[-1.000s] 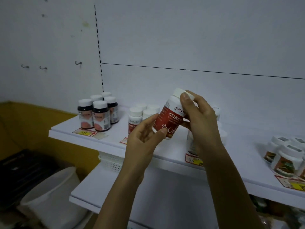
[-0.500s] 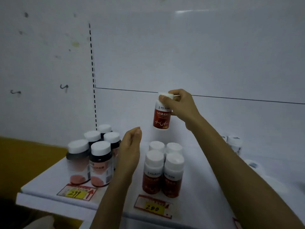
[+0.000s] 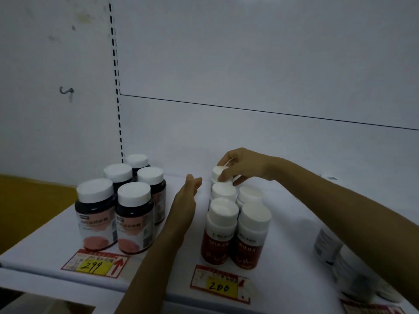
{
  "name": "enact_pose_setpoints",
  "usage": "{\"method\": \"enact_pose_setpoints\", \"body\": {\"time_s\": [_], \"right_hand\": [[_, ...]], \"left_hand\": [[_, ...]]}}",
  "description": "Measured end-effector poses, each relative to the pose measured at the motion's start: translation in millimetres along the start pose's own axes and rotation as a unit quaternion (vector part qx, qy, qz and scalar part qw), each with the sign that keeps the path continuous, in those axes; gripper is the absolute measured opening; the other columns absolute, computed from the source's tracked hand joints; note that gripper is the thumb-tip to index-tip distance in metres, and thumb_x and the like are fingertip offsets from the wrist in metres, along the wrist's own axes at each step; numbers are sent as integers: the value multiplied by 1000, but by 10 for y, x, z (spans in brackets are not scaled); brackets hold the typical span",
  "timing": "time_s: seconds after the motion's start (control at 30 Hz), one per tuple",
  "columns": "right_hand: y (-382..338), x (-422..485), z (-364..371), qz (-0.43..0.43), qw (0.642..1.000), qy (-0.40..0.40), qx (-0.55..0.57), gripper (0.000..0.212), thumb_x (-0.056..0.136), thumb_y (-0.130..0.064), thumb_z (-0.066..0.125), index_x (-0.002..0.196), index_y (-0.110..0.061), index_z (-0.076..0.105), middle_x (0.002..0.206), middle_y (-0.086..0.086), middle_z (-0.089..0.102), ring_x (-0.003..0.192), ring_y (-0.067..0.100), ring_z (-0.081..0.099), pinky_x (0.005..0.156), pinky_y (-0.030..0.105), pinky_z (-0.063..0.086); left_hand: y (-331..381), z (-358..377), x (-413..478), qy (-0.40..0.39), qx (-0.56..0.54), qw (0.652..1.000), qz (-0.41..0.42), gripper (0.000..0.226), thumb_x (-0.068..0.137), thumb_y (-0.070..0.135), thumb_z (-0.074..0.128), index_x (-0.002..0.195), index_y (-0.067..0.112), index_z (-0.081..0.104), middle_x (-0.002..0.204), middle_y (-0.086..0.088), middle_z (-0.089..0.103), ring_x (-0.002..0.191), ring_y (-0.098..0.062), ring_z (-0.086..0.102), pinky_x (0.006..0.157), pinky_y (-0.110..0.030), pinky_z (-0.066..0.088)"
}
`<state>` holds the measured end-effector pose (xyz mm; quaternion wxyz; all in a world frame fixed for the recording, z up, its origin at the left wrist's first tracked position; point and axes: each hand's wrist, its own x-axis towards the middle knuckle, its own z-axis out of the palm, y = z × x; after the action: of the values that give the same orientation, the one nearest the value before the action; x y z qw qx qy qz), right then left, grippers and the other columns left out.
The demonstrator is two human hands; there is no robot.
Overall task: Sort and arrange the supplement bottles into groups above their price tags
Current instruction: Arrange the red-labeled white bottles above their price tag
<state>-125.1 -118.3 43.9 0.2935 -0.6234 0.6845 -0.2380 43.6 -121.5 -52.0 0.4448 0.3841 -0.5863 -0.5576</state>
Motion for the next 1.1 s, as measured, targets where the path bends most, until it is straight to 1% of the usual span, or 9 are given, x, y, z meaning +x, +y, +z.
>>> {"method": "enact_pose_setpoints", "body": {"time_s": [0.1,0.2,0.4,0.5,0.6,0.67,0.73,0.93,1.1], "right_hand": [[23,-26,3,-1,999,-29,-15,36,80,-14,72,113,-11,58,114,9,62,101,25,64,83,32,57],[26,-61,-18,-6,999,-35,-13,34,82,-18,71,113,-11,59,113,8,64,102,25,64,83,31,57],[72,-85,-51,-10,999,-31,-14,33,83,-21,70,112,-10,60,108,6,67,95,23,67,78,29,57],[96,-95,-49,-7,999,-31,-13,34,83,-23,70,114,-11,60,106,4,66,88,17,66,70,24,56],[111,-104,-36,2,999,-35,-8,33,84,-26,68,114,-15,58,109,2,63,91,17,63,71,24,54],[113,-109,-30,2,999,-34,-8,32,85,-31,67,112,-18,59,113,1,62,96,18,63,76,26,53],[100,-123,-23,-6,1000,-29,-6,33,85,-35,66,113,-18,59,116,-1,60,100,18,62,77,26,52],[30,-265,-131,-37,999,26,-24,35,87,-33,64,116,-16,57,121,4,58,107,21,59,87,31,51],[81,-693,-405,-75,991,102,-36,34,87,-32,64,116,-16,55,119,6,59,103,19,57,79,26,46]], "left_hand": [[-26,21,-3,-25,12,1000,-8,58,97,49,16,137,17,43,144,0,44,133,-16,39,115,-42,27],[-78,49,11,-54,31,998,-19,68,89,61,18,137,21,45,142,-1,47,130,-18,44,112,-46,31],[-137,64,-38,-90,71,993,-15,60,96,52,13,135,21,46,137,-3,53,125,-17,49,108,-41,38],[-155,74,-85,-94,70,993,-4,49,98,47,14,113,34,59,115,4,64,106,-8,59,90,-26,46],[-143,92,-106,-83,77,994,8,43,98,45,15,92,44,57,99,12,63,94,1,57,78,-17,44],[-148,84,-101,-76,82,994,10,46,98,46,15,99,39,60,103,9,64,97,-3,59,79,-18,45],[-142,70,-87,-78,87,993,15,52,98,47,15,113,30,62,114,3,66,107,-11,60,89,-27,48],[178,63,-60,-15,160,986,35,59,97,52,17,134,19,49,141,1,48,128,-15,43,107,-34,31],[730,223,-153,5,245,961,125,63,94,57,19,136,18,44,144,1,45,131,-17,40,104,-31,27]]}}
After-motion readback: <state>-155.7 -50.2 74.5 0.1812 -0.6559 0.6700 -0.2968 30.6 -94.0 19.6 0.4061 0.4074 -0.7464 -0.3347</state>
